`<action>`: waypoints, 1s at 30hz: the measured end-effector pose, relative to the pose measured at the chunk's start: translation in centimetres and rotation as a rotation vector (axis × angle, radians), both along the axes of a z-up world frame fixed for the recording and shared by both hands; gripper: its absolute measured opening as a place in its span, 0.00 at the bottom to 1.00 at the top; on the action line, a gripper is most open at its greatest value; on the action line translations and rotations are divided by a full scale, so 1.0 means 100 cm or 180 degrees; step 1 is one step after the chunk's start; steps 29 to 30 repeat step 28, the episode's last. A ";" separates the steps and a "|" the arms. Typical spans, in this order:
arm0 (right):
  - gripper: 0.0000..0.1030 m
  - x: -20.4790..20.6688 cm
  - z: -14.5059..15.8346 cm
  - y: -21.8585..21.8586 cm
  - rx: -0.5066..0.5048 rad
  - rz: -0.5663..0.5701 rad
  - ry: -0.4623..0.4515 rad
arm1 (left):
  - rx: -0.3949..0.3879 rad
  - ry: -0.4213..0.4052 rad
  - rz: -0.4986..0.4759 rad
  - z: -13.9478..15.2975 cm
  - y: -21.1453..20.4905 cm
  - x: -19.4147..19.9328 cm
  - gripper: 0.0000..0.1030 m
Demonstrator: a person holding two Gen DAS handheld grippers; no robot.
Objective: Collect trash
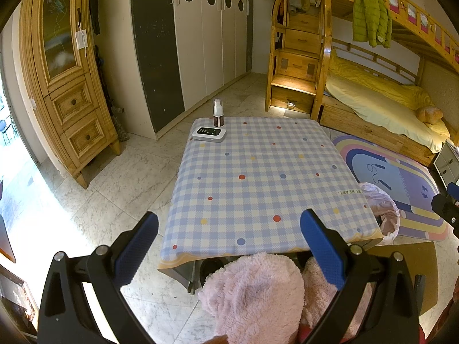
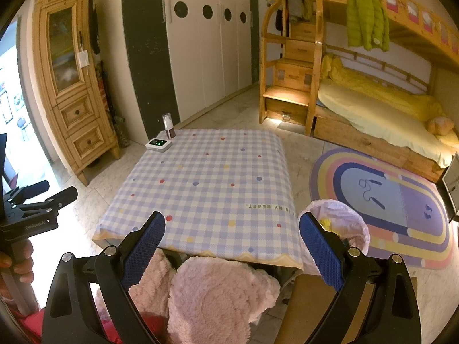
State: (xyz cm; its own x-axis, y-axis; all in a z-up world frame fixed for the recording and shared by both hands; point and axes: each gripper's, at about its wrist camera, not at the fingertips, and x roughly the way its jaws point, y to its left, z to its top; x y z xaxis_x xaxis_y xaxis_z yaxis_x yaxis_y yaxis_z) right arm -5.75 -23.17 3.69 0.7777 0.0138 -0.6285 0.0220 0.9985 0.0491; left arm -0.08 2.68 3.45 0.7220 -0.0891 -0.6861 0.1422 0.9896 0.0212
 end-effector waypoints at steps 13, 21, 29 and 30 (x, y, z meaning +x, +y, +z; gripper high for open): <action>0.91 -0.001 -0.001 -0.001 0.0011 0.0000 0.0007 | 0.0007 0.0022 0.0010 -0.002 -0.003 -0.003 0.93; 0.91 -0.006 -0.008 -0.009 0.0041 -0.0118 -0.0020 | -0.0012 -0.0097 -0.0191 -0.009 -0.015 0.001 0.93; 0.91 -0.013 -0.035 -0.059 -0.0043 -0.0663 0.0011 | -0.0014 0.0051 -0.0376 -0.027 -0.035 0.018 0.93; 0.91 -0.013 -0.035 -0.059 -0.0043 -0.0663 0.0011 | -0.0014 0.0051 -0.0376 -0.027 -0.035 0.018 0.93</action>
